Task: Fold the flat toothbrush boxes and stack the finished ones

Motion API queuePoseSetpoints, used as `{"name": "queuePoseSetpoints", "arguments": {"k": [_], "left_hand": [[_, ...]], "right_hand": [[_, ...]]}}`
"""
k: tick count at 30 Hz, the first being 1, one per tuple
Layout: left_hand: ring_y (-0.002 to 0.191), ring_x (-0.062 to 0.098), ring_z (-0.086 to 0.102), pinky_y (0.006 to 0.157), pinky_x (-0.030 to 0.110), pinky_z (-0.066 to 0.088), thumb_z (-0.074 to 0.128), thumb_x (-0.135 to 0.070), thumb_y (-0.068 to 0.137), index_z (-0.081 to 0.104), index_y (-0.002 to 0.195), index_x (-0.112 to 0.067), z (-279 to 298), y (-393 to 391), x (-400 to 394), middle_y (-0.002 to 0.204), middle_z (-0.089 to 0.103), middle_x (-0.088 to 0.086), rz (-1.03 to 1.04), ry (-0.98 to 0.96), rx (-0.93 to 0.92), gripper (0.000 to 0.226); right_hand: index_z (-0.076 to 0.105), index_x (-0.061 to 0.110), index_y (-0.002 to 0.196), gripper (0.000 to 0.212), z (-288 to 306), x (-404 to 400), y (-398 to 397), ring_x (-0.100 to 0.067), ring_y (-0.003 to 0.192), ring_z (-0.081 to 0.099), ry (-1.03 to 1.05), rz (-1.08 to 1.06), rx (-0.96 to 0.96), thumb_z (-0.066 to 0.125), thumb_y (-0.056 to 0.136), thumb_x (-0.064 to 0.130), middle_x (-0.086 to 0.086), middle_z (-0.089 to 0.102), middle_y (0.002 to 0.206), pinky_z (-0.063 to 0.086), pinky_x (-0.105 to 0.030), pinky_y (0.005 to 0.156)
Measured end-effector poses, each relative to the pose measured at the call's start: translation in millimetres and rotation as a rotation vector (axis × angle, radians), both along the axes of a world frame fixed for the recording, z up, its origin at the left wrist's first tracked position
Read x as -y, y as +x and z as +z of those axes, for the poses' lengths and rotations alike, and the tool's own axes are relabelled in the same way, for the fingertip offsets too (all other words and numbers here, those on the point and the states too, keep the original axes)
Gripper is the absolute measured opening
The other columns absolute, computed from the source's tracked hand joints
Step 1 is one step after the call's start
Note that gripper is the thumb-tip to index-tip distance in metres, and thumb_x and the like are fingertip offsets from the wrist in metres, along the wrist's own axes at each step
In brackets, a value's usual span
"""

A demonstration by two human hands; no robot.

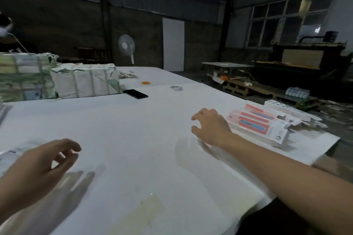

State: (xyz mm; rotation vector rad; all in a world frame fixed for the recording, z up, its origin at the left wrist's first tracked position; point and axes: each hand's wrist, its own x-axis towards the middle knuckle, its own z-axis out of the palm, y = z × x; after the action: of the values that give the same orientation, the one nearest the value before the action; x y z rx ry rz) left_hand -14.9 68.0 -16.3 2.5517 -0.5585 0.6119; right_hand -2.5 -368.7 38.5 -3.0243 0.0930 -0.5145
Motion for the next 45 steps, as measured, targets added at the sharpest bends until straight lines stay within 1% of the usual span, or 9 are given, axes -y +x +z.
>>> {"name": "queuePoseSetpoints", "arguments": {"k": [4, 8, 15, 22, 28, 31, 34, 40, 45], "left_hand": [[0.090, 0.010, 0.065, 0.076, 0.037, 0.051, 0.062, -0.034, 0.094, 0.055, 0.094, -0.050, 27, -6, 7, 0.095, 0.066, -0.016, 0.084, 0.075, -0.158, 0.018], [0.130, 0.031, 0.044, 0.106, 0.043, 0.040, 0.054, -0.046, 0.096, 0.046, 0.138, -0.033, 36, -13, -6, 0.137, 0.052, 0.004, 0.408, 0.343, -0.370, 0.044], [0.136, 0.036, 0.039, 0.105, 0.054, 0.035, 0.061, -0.045, 0.083, 0.029, 0.147, -0.039, 45, -18, -47, 0.147, 0.043, 0.006, 0.684, 0.307, -0.469, 0.072], [0.118, 0.033, 0.050, 0.091, 0.040, 0.046, 0.058, -0.055, 0.081, 0.052, 0.130, -0.028, 44, -16, -40, 0.123, 0.057, 0.009, 0.665, 0.316, -0.279, 0.057], [0.104, 0.029, 0.059, 0.080, 0.036, 0.043, 0.054, -0.054, 0.085, 0.053, 0.132, -0.029, 55, -19, -9, 0.117, 0.063, 0.008, 0.463, -0.136, -0.040, 0.053], [0.091, 0.020, 0.067, 0.081, 0.041, 0.057, 0.048, -0.051, 0.078, 0.054, 0.119, -0.035, 62, -27, 12, 0.107, 0.066, 0.002, 0.171, -0.595, -0.190, 0.044], [0.087, 0.021, 0.070, 0.072, 0.035, 0.061, 0.047, -0.045, 0.082, 0.053, 0.118, -0.031, 61, -31, 29, 0.111, 0.065, 0.011, -0.145, -0.869, -0.446, 0.039], [0.081, 0.027, 0.072, 0.064, 0.036, 0.061, 0.049, -0.043, 0.083, 0.056, 0.127, -0.032, 63, -32, 39, 0.103, 0.072, 0.012, -0.360, -1.004, -0.569, 0.046], [0.096, 0.030, 0.073, 0.074, 0.037, 0.061, 0.047, -0.049, 0.090, 0.047, 0.142, -0.031, 51, -46, 42, 0.115, 0.069, 0.015, -0.337, -0.967, -0.570, 0.056]], "right_hand": [[0.061, 0.032, 0.125, 0.035, -9, -112, -5, -0.014, 0.121, 0.046, 0.183, 0.328, 0.006, 0.051, 0.093, 0.042, 0.010, 0.057, 0.129, 0.040, -0.033, 0.088], [0.060, 0.034, 0.123, 0.033, -20, -212, -4, -0.011, 0.115, 0.048, 0.230, 0.577, -0.024, 0.051, 0.092, 0.042, 0.013, 0.058, 0.121, 0.040, -0.032, 0.084], [0.066, 0.032, 0.116, 0.026, -53, -260, 6, -0.009, 0.111, 0.049, 0.372, 0.684, -0.043, 0.053, 0.093, 0.032, 0.015, 0.062, 0.114, 0.041, -0.030, 0.089], [0.070, 0.028, 0.103, 0.017, -51, -253, 9, -0.008, 0.098, 0.056, 0.601, 0.677, 0.024, 0.060, 0.091, 0.020, 0.016, 0.063, 0.096, 0.046, -0.028, 0.089], [0.065, 0.030, 0.112, 0.022, -48, -255, 5, -0.004, 0.084, 0.058, 0.904, 0.702, 0.102, 0.064, 0.093, 0.020, 0.012, 0.064, 0.091, 0.045, -0.016, 0.076], [0.056, 0.038, 0.121, 0.027, -43, -257, 6, 0.001, 0.087, 0.059, 1.142, 0.707, 0.063, 0.062, 0.097, 0.028, 0.012, 0.064, 0.098, 0.045, -0.011, 0.076], [0.049, 0.036, 0.133, 0.036, -36, -258, 8, -0.010, 0.100, 0.062, 1.274, 0.708, 0.043, 0.058, 0.099, 0.034, 0.003, 0.065, 0.106, 0.052, -0.033, 0.089], [0.059, 0.041, 0.117, 0.024, -21, -250, 4, -0.004, 0.081, 0.067, 1.416, 0.768, 0.075, 0.056, 0.094, 0.044, 0.009, 0.073, 0.094, 0.055, -0.025, 0.072], [0.061, 0.039, 0.117, 0.019, -20, -247, -4, -0.021, 0.080, 0.069, 1.528, 0.752, 0.038, 0.059, 0.099, 0.033, -0.006, 0.069, 0.088, 0.062, -0.039, 0.070]]}}
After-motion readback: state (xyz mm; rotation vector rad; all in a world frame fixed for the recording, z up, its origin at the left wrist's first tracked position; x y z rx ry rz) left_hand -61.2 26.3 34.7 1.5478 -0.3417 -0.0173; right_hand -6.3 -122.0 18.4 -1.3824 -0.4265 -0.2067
